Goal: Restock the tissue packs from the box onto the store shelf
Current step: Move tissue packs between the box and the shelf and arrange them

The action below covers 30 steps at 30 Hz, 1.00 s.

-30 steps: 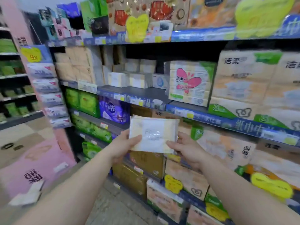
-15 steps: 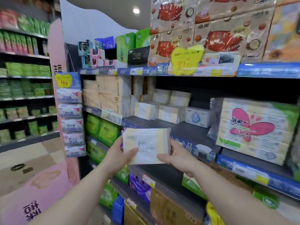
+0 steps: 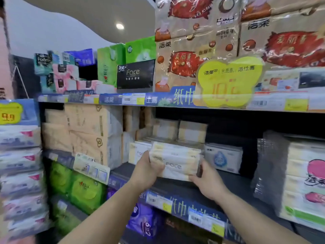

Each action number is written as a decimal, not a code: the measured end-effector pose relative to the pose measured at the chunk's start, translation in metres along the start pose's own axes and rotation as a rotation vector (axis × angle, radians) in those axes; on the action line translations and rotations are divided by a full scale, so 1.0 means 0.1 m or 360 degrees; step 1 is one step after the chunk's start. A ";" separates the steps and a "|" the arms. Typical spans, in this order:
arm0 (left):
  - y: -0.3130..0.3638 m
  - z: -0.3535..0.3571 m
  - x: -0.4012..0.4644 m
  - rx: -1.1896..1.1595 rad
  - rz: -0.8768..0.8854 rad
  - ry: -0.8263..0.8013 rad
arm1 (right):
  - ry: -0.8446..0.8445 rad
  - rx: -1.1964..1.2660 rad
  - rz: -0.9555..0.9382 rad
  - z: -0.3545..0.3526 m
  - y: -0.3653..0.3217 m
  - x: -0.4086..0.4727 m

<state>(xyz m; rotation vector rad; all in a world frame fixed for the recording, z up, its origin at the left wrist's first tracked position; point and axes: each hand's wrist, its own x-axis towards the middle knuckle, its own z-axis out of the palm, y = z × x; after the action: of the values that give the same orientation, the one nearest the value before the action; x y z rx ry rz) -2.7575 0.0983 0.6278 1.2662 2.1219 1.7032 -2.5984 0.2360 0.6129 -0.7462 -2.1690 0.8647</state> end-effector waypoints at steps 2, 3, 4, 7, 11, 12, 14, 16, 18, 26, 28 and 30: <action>-0.13 0.10 0.26 0.0012 0.0040 -0.0072 | 0.0152 -0.0178 0.0097 0.09 0.05 0.14; -0.21 0.12 0.38 0.0027 0.0039 -0.0127 | 0.0181 -0.0265 0.0155 0.14 0.07 0.19; -0.29 0.14 0.49 0.0016 0.0032 -0.0207 | 0.0180 -0.0357 0.0220 0.21 0.10 0.26; -0.64 0.15 0.81 0.0293 -0.0113 -0.0503 | -0.0010 -0.0382 0.0496 0.36 0.12 0.36; -0.85 0.15 0.99 0.0491 -0.0059 -0.0689 | -0.0018 -0.0015 0.0673 0.46 0.16 0.43; -0.85 0.15 1.01 0.0504 -0.0004 -0.0602 | 0.0020 0.0062 0.0728 0.47 0.17 0.44; -0.84 0.13 1.05 0.0419 0.0061 -0.0310 | 0.0126 0.0207 0.0796 0.51 0.19 0.49; -0.91 0.13 1.12 0.0277 0.0066 -0.0200 | 0.0221 0.0281 0.0827 0.56 0.17 0.53; -0.96 0.17 1.16 0.0152 0.0065 -0.0336 | 0.0292 0.0309 0.0835 0.60 0.16 0.58; -1.08 0.31 1.26 0.0157 0.0140 -0.0531 | 0.0233 0.0031 0.0768 0.71 0.14 0.81; -1.07 0.32 1.25 0.0180 0.0153 -0.0564 | 0.0190 -0.0096 0.0741 0.73 0.16 0.85; -1.07 0.31 1.24 0.0193 0.0151 -0.0567 | 0.0182 -0.0182 0.0717 0.74 0.16 0.88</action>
<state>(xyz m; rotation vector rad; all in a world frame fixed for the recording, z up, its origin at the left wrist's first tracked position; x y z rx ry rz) -2.8740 0.2042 0.5724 1.5892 2.0031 1.2753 -2.7037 0.2811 0.5926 -1.3426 -1.9910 0.8946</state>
